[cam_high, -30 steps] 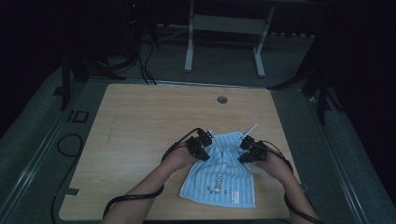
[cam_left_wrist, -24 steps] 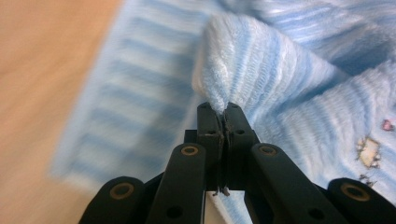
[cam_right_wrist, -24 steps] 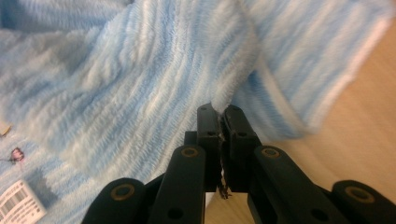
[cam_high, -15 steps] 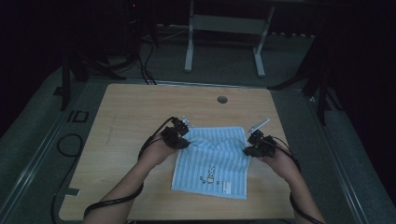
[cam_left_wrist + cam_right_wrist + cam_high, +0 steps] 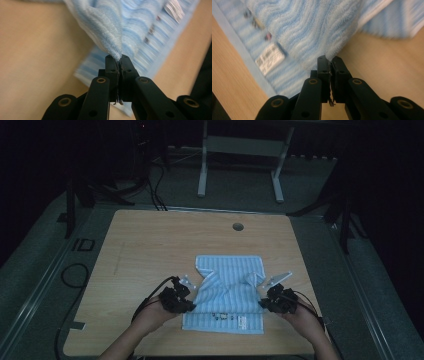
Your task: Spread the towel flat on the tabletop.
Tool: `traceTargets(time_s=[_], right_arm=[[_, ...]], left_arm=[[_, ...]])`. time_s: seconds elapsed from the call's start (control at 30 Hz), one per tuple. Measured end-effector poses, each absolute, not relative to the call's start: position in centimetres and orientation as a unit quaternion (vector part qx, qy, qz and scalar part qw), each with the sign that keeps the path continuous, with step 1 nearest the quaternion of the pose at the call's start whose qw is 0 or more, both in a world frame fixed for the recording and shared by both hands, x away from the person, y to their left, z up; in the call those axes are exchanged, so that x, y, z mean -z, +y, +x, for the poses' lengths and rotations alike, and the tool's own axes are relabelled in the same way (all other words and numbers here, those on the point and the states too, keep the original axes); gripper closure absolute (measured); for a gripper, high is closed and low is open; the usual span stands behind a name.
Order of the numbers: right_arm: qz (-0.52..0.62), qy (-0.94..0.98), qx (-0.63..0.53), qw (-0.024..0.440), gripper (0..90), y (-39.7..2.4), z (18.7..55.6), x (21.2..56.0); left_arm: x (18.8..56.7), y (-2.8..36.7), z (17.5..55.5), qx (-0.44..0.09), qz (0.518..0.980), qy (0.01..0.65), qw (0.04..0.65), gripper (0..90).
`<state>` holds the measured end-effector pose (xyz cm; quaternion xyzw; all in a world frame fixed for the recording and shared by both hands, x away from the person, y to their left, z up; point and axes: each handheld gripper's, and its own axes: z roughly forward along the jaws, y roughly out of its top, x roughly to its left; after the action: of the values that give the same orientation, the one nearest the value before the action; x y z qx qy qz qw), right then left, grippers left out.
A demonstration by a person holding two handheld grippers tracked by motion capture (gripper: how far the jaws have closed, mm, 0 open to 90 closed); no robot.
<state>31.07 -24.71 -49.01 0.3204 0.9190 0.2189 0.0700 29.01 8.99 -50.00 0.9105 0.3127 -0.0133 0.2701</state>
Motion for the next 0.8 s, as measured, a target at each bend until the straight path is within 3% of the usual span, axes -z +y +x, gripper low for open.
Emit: traceTargets(time_s=[0.17,0.37,0.53,0.57,0.67,0.8], right_arm=[[0.325,0.924,-0.196,0.043,85.6,-24.7,29.9,51.5],[0.322,0.927,-0.191,0.032,82.2,-24.6,29.3,51.8],[0.318,0.924,-0.205,0.05,68.7,-25.1,29.1,49.9],[0.323,0.92,-0.216,0.051,62.0,-25.4,29.2,49.2],[0.337,0.909,-0.234,0.069,54.1,-26.0,29.9,47.8],[0.353,0.899,-0.251,0.068,50.9,-26.2,31.4,47.1]], left_arm=[[51.6,8.6,27.9,0.031,0.917,0.308,0.251,86.4],[52.5,8.1,27.3,0.055,0.926,0.293,0.233,84.4],[50.8,8.9,27.7,0.036,0.911,0.313,0.267,64.6],[50.5,9.1,27.9,0.034,0.906,0.318,0.277,60.4],[49.9,9.4,28.7,0.022,0.898,0.329,0.292,52.8],[50.0,9.1,30.6,0.024,0.884,0.348,0.311,46.3]])
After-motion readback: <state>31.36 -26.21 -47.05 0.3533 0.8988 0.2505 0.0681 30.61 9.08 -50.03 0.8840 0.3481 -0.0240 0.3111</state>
